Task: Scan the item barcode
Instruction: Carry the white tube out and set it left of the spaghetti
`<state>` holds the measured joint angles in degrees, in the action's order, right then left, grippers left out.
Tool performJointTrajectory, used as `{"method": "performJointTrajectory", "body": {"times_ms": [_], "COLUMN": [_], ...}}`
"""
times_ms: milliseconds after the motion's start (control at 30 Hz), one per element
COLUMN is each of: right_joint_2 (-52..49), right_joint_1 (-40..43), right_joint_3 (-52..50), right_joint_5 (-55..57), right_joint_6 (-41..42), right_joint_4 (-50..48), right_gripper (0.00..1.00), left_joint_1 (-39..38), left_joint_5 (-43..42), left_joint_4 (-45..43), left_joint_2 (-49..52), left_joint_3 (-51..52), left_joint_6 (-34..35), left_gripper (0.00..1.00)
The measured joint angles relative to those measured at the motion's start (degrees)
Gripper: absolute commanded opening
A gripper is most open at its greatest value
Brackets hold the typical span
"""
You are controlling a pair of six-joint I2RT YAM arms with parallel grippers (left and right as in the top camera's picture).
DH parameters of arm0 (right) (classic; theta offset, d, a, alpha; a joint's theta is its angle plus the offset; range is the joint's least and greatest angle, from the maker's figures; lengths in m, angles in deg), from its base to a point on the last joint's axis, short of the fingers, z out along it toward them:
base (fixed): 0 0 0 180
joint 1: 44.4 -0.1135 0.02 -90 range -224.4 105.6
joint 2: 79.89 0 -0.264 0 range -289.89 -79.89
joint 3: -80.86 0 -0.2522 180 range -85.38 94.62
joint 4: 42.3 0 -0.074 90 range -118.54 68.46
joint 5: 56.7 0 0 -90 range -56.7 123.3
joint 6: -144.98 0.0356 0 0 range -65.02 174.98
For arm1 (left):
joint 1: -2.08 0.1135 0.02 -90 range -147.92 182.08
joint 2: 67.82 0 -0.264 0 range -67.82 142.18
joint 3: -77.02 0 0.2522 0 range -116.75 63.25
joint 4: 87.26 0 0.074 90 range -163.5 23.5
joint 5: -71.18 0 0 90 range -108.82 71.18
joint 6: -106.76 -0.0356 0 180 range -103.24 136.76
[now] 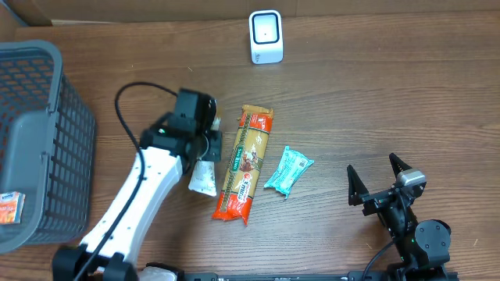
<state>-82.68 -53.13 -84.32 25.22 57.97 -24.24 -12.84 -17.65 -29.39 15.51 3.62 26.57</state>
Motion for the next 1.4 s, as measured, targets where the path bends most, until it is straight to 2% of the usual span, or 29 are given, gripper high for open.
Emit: {"method": "performJointTrajectory", "body": {"times_ms": [100,367,433,533,667,700,733,767,800,967,1133,1267,1400], "right_joint_2": [0.00,0.00,0.00,0.00,0.00,0.00,0.00,0.00,0.00,0.00,0.00,0.00,0.00], "right_joint_1": [0.02,0.00,0.02,0.02,0.02,0.02,0.02,0.02,0.00,0.02,0.00,0.02,0.00], "right_joint_3": [0.00,0.00,0.00,0.00,0.00,0.00,0.00,0.00,0.00,0.00,0.00,0.00,0.00], "right_joint_5": [-0.04,-0.02,-0.02,-0.02,-0.02,0.00,-0.02,-0.02,-0.02,-0.02,-0.02,-0.04,-0.02], "right_joint_6": [0.00,0.02,0.02,0.02,0.00,-0.02,0.02,0.02,0.00,0.00,0.00,0.02,0.00], "right_joint_4": [0.00,0.00,0.00,0.00,-0.02,-0.04,0.02,-0.11,0.02,0.00,0.02,-0.04,0.00], "right_gripper": [1.00,1.00,1.00,1.00,1.00,1.00,1.00,1.00,1.00,1.00,1.00,1.00,1.00], "left_joint_1": [0.00,0.00,0.07,0.76,2.49,3.06,3.58,4.02,4.68,9.29,19.89,34.12,48.59], "left_joint_5": [0.61,-1.40,-1.62,-1.79,-1.27,-1.09,-0.61,-0.09,0.59,3.45,6.43,9.53,11.87], "left_joint_4": [-5.66,-11.98,-11.93,-7.34,2.23,5.01,8.74,11.45,14.84,27.63,39.41,45.97,46.27], "left_joint_2": [2.29,7.74,7.89,7.89,7.87,7.82,7.63,7.54,7.30,6.88,5.53,3.32,2.58], "left_joint_3": [4.50,6.58,6.56,4.39,-5.81,-10.23,-14.91,-19.30,-24.85,-49.53,-69.55,-74.58,-71.01], "left_joint_6": [0.81,1.77,2.19,2.10,2.12,2.08,1.92,1.97,1.75,1.64,1.62,3.72,7.21], "left_gripper": [0.10,0.50,0.54,0.55,0.57,0.63,0.74,0.96,1.00,1.00,1.00,0.98,0.98]}}
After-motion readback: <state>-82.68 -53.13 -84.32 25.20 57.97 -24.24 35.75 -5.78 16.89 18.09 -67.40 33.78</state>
